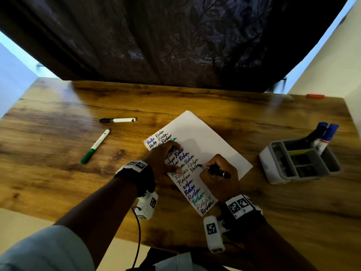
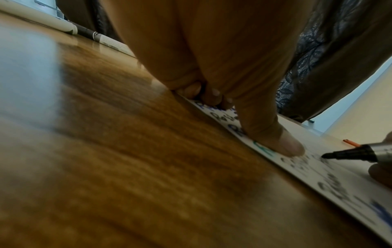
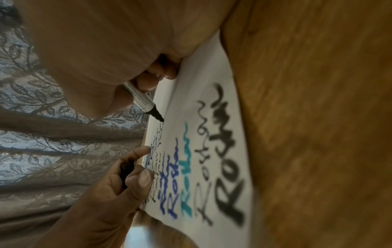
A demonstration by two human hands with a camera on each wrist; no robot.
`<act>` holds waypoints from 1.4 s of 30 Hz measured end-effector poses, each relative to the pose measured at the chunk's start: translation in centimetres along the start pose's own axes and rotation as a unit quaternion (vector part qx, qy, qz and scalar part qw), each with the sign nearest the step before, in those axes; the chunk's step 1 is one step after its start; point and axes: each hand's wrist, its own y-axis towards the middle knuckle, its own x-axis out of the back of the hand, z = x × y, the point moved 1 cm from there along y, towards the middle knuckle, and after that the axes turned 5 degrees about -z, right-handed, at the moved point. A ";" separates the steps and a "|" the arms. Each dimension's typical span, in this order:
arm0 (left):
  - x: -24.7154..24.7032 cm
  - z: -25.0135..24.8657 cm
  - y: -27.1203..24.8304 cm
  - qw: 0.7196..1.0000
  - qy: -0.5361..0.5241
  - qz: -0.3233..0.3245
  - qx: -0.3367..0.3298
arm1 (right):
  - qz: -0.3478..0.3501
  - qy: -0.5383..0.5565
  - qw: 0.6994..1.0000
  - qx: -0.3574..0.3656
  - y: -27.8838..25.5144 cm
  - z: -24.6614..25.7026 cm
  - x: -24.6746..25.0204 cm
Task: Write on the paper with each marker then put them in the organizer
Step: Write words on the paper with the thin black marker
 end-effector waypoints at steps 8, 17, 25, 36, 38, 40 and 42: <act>0.0 0.3 0.1 1.000 -0.025 0.009 0.007 | -0.007 0.001 1.000 0.006 0.0 0.0 0.0; 0.1 0.4 0.0 0.999 -0.039 0.013 -0.004 | -0.031 0.041 0.998 -0.046 0.0 0.4 -0.1; 0.1 0.5 -0.1 0.999 -0.040 0.011 -0.019 | -0.060 0.052 0.993 -0.083 0.0 0.7 0.2; 0.9 -0.1 -1.2 0.997 -0.055 0.017 -0.060 | -0.031 0.074 0.980 -0.184 2.4 2.4 1.3; 1.5 -0.3 -1.5 0.996 -0.055 0.028 -0.066 | -0.019 0.084 0.978 -0.191 3.0 4.1 2.0; 2.6 -0.4 -1.7 0.994 -0.060 0.026 -0.084 | -0.011 0.072 0.978 -0.196 3.5 5.9 2.5; 3.9 -1.1 -2.2 0.992 -0.060 0.011 -0.113 | -0.025 0.030 0.978 -0.207 3.5 7.7 2.9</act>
